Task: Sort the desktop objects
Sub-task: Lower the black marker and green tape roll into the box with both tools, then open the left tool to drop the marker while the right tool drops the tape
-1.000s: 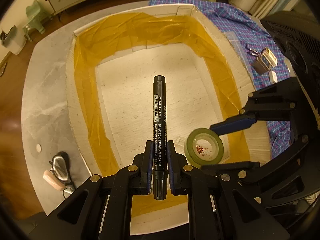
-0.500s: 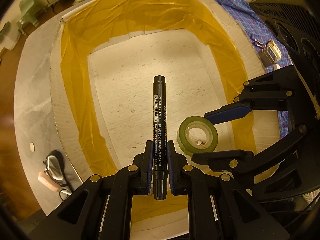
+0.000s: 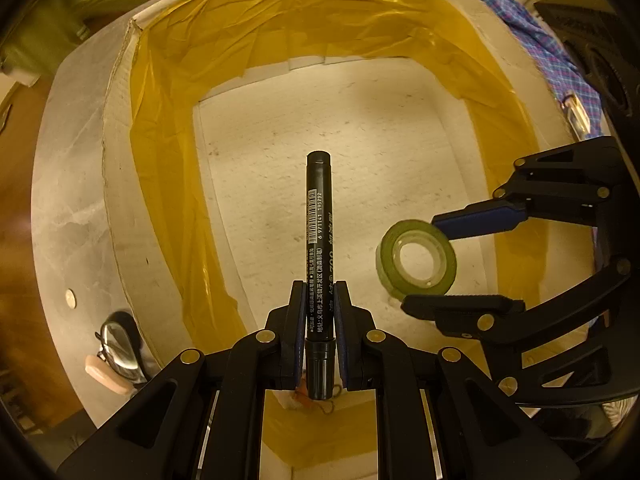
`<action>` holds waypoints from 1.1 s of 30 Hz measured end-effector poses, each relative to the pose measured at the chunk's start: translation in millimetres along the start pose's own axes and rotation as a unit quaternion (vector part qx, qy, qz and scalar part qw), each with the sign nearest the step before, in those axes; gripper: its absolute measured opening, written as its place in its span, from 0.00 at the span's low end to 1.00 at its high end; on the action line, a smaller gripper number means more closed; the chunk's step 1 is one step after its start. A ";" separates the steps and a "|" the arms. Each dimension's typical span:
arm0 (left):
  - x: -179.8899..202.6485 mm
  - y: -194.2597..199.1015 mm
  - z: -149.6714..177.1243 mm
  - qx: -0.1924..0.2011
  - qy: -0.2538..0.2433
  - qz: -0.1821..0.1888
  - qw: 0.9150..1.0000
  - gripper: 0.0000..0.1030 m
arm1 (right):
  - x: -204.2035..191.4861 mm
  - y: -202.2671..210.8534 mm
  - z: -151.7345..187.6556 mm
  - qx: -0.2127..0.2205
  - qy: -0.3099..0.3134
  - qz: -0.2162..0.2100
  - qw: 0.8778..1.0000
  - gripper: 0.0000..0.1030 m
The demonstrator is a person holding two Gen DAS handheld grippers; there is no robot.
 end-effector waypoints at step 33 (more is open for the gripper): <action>-21.2 -23.7 -16.4 -0.061 0.058 0.007 0.996 0.26 | 39.7 4.4 -44.5 -0.006 -0.038 0.056 0.998 0.55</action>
Point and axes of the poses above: each gripper's, at about its wrist camera, not at the fingertips, and y roughly against the way its jaws point, x to its right, z to its underside, the point moved 10 cm from there along -y, roughly the way its jaws point, and after that the axes turned 7 degrees about -z, right-handed, at the moved point
